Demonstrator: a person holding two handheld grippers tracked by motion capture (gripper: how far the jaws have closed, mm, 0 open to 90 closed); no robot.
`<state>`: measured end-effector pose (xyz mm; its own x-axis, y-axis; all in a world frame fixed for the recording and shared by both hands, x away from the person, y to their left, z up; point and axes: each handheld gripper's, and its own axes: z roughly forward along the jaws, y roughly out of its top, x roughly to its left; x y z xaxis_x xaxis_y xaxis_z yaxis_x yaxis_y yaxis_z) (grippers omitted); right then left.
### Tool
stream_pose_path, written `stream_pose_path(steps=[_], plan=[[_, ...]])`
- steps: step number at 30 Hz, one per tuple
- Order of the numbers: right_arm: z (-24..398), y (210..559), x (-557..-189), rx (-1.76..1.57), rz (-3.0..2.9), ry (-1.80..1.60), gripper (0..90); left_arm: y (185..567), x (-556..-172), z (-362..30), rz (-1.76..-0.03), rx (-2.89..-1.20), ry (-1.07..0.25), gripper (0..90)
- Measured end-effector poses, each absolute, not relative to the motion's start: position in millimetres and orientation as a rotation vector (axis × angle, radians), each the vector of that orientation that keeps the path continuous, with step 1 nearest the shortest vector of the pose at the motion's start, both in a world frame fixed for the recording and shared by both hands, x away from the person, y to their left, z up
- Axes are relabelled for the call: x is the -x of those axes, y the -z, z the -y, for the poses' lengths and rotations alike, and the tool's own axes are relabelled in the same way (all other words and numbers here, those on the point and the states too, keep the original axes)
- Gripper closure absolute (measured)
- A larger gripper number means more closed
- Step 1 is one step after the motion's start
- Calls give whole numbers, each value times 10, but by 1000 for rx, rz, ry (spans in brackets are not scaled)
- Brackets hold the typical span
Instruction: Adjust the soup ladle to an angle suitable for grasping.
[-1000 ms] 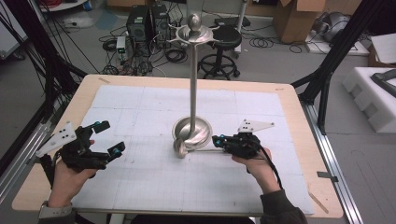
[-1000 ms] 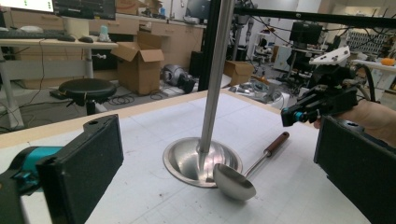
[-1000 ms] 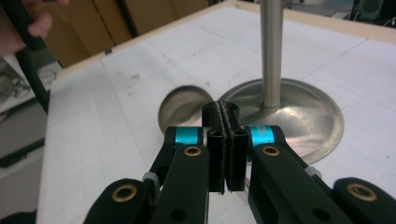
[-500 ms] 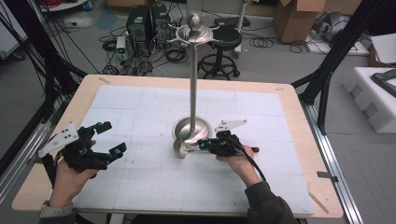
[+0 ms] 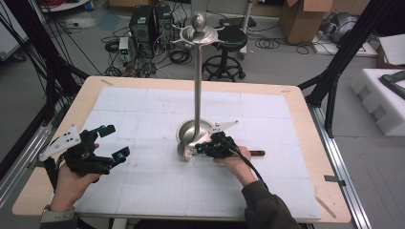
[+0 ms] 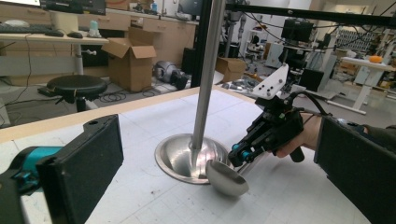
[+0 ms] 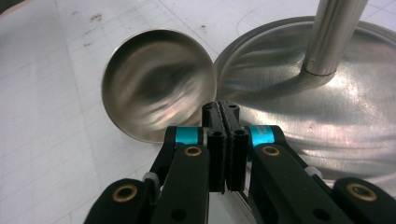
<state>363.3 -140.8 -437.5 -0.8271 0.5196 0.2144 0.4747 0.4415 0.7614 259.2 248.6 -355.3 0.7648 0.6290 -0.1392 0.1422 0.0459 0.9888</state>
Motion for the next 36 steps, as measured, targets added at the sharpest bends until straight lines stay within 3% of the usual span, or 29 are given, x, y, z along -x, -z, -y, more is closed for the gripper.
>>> stream_pose_path(steps=[36], plan=[[1346, 4471, -3704, -937, -2671, -1286, 893, 3584, -2600, -2523, -670, -1495, -413, 19]])
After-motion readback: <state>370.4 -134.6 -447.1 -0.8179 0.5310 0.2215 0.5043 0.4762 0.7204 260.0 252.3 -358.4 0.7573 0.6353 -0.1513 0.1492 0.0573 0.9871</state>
